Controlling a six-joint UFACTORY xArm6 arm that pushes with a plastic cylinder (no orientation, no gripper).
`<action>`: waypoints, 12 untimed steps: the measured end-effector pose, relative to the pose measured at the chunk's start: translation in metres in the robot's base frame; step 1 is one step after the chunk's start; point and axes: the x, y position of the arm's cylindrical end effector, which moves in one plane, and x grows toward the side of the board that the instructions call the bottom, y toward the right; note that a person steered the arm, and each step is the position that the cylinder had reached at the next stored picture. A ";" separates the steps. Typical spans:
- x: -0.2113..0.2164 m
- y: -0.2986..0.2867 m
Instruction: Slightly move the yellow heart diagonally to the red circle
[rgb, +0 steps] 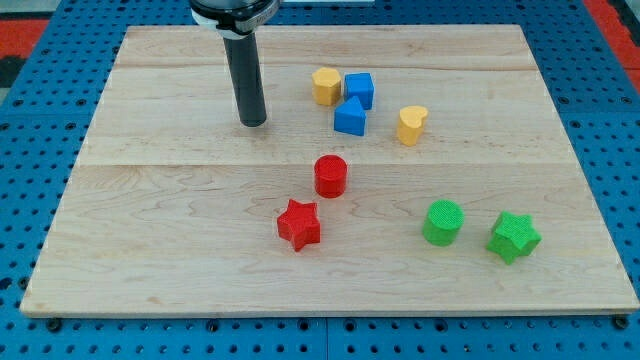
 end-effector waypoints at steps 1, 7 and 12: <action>0.000 -0.001; 0.049 -0.018; 0.169 -0.018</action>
